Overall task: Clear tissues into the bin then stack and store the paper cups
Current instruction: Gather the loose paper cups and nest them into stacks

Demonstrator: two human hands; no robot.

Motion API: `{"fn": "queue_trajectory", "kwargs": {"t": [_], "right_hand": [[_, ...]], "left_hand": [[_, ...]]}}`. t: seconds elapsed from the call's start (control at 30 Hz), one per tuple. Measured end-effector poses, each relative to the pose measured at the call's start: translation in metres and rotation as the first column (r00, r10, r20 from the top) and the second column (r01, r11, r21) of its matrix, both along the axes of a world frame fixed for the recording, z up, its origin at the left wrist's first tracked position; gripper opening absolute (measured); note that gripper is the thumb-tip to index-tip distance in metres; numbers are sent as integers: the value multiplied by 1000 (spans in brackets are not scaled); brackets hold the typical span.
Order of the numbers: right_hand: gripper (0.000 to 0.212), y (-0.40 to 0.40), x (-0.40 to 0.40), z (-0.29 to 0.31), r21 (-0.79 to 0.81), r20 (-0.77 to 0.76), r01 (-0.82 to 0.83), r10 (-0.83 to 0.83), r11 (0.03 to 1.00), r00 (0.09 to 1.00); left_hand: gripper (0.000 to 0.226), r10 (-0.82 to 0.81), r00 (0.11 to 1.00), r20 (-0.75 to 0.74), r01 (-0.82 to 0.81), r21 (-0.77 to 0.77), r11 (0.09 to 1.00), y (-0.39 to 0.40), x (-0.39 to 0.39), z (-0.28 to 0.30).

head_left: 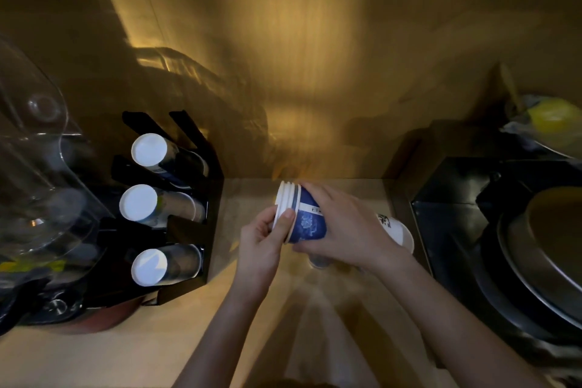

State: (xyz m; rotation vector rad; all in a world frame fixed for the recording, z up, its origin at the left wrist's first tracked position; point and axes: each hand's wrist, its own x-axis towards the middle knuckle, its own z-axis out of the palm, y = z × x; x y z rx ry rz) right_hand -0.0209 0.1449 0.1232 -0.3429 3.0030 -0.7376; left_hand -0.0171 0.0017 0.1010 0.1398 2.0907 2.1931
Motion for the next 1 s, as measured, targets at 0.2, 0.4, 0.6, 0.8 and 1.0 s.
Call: {"fn": "queue_trajectory", "kwargs": {"t": [0.2, 0.4, 0.6, 0.8, 1.0], "right_hand": [[93, 11, 8, -9, 36, -51, 23, -21, 999, 998], [86, 18, 10, -15, 245, -246, 25, 38, 969, 968], [85, 39, 11, -13, 81, -218, 26, -8, 996, 976], [84, 43, 11, -9, -13, -190, -2, 0, 1000, 982], [79, 52, 7, -8, 58, -200, -51, 62, 997, 978]], "left_hand": [[18, 11, 1000, -1, -11, 14, 1000, 7, 2, -3], [21, 74, 995, 73, -77, 35, 996, 15, -3, -2], [15, 91, 996, 0, -91, -25, 996, 0, -16, 0], [78, -9, 994, 106, 10, -11, 1000, -11, -24, -4], [59, -21, 981, 191, 18, 17, 1000, -17, -24, -18]]}}
